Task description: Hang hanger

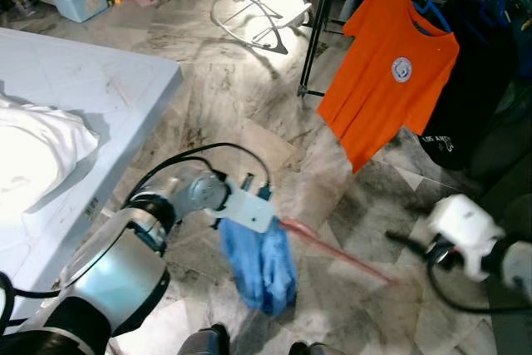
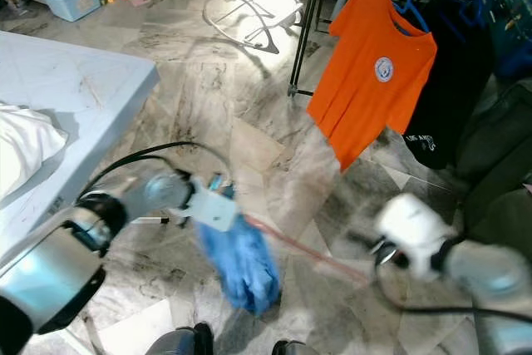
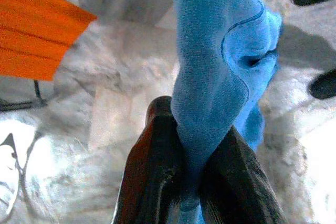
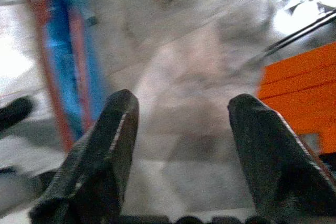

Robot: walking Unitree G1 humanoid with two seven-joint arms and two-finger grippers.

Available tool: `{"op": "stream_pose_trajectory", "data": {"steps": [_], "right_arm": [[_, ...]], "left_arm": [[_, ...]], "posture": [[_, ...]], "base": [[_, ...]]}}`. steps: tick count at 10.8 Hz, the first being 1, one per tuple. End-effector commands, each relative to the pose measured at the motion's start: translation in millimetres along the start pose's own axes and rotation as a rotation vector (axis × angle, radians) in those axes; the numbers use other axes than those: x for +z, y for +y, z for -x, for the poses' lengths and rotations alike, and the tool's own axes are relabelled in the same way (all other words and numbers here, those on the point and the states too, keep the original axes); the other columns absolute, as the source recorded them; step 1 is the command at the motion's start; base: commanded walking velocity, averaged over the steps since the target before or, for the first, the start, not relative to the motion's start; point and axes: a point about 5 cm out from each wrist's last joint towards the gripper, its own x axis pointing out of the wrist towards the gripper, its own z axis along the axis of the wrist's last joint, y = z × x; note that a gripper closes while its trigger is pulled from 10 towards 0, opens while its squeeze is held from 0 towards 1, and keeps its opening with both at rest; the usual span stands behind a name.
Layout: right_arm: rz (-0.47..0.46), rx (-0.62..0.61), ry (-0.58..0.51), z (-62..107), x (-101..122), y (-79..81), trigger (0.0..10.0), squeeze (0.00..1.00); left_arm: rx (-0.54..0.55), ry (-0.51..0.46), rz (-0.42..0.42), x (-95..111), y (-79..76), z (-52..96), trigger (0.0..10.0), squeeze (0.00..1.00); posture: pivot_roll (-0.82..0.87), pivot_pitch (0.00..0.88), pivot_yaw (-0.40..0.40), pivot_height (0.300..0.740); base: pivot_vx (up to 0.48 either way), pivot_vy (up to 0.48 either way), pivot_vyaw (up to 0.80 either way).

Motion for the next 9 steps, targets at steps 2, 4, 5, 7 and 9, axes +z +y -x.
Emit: {"op": "stream_pose_trajectory", "data": {"steps": [2,4,5,7,9], "right_arm": [[0.015,-0.107,-0.055,3.8,9.5,-12.7,10.0,1.0],[0.002,-0.26,-0.083,4.1,10.0,-17.9,10.0,1.0],[-0.082,-0.405,-0.139,4.3,8.6,-16.7,10.0,1.0],[-0.238,-0.679,-0.226,8.0,5.7,-15.5,10.0,1.0],[-0.316,-0.888,-0.293,12.7,7.3,-15.8,10.0,1.0]], "left_arm": [[0.004,0.001,0.007,0.8,-0.6,-1.5,0.0,0.0],[0.095,-0.016,0.171,-1.0,8.1,0.1,0.0,0.0],[0.192,-0.06,0.299,0.7,19.4,2.8,0.0,0.0],[0.353,-0.155,0.494,8.2,33.1,2.0,0.0,0.0],[0.482,-0.271,0.687,15.3,44.5,2.7,0.0,0.0]], "posture": [[0.04,0.15,-0.047,0.74],[0.04,0.156,-0.042,0.74],[0.04,0.158,-0.039,0.74],[0.05,0.158,-0.034,0.74],[0.05,0.156,-0.032,0.74]], "base": [[0.0,0.0,0.0],[0.0,0.0,0.0],[0.0,0.0,0.0],[0.0,0.0,0.0],[0.0,0.0,0.0]]}}
